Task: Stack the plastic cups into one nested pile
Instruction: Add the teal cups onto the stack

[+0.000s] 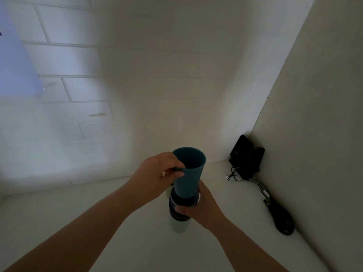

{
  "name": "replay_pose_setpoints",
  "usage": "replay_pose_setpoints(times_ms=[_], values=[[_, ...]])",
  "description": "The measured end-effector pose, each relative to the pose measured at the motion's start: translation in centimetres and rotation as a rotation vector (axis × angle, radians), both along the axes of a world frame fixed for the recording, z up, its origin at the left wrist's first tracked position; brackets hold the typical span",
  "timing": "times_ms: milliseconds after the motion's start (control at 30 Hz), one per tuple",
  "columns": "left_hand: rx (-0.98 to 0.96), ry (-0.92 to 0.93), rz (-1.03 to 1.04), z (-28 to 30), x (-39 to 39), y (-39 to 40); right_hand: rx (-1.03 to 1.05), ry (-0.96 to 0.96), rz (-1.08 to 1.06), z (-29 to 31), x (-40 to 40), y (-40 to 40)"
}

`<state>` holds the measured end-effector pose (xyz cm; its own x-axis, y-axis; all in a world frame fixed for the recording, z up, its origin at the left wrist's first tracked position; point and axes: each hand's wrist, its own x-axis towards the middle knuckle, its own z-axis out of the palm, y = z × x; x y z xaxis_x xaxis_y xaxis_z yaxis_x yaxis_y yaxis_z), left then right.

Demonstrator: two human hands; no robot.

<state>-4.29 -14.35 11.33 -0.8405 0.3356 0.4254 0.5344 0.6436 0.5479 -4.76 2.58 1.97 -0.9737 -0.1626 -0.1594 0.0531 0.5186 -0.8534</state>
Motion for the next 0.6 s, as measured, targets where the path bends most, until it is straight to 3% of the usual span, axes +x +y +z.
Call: replay_pose_setpoints(times_ms=[167, 367, 500, 600], values=[[-0.089, -0.119, -0.028, -3.9, -0.6, 0.6, 0.000, -0.001, 0.047, 0.0, 0.3, 2.0], [-0.359, -0.066, -0.111, -8.3, -0.3, 0.6, -0.031, -0.018, 0.140, 0.6, 0.2, 3.8], [-0.332, -0.084, -0.045, -9.9, 0.1, 0.4, -0.151, 0.054, -0.024, 0.4, -1.4, 4.3], [-0.442, -0.084, -0.005, -11.1, 0.1, 0.7, -0.116, 0.081, -0.167, -0.1, -3.5, 4.6]])
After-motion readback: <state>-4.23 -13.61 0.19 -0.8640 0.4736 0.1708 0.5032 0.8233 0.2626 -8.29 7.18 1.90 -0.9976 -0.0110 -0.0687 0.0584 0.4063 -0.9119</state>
